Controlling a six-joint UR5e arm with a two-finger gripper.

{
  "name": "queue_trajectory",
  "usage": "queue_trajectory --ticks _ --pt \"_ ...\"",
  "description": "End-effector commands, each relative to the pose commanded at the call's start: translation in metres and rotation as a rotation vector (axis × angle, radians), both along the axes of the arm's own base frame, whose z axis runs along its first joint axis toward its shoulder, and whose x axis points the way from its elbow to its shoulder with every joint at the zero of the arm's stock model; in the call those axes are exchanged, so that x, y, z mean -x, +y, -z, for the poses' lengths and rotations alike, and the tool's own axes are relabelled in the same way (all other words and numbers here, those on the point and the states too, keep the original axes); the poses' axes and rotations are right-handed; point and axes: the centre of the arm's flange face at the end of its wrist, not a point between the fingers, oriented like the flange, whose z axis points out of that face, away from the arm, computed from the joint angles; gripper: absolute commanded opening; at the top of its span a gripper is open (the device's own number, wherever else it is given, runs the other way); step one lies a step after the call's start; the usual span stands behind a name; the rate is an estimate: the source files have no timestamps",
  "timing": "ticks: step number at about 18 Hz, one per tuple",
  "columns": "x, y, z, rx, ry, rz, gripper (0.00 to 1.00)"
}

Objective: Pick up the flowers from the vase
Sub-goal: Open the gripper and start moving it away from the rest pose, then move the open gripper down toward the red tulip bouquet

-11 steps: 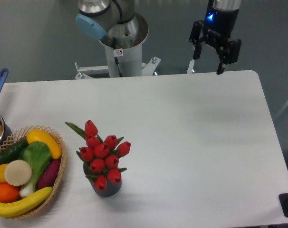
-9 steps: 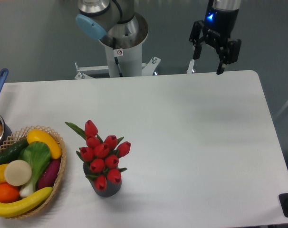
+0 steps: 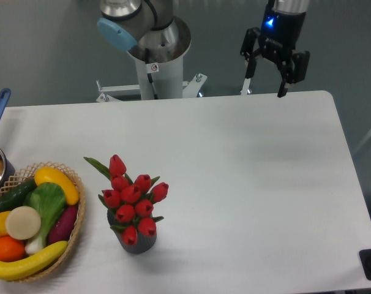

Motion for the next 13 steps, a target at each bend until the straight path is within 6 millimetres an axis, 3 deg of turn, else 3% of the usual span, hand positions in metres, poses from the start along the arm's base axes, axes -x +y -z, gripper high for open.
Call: queue_trajectory --ticks 6,13 --pt "-0.003 0.016 0.009 -0.078 -0.133 -0.156 1.0" --pt "-0.015 0.063 0.026 -0.122 -0.122 -0.171 1.0"
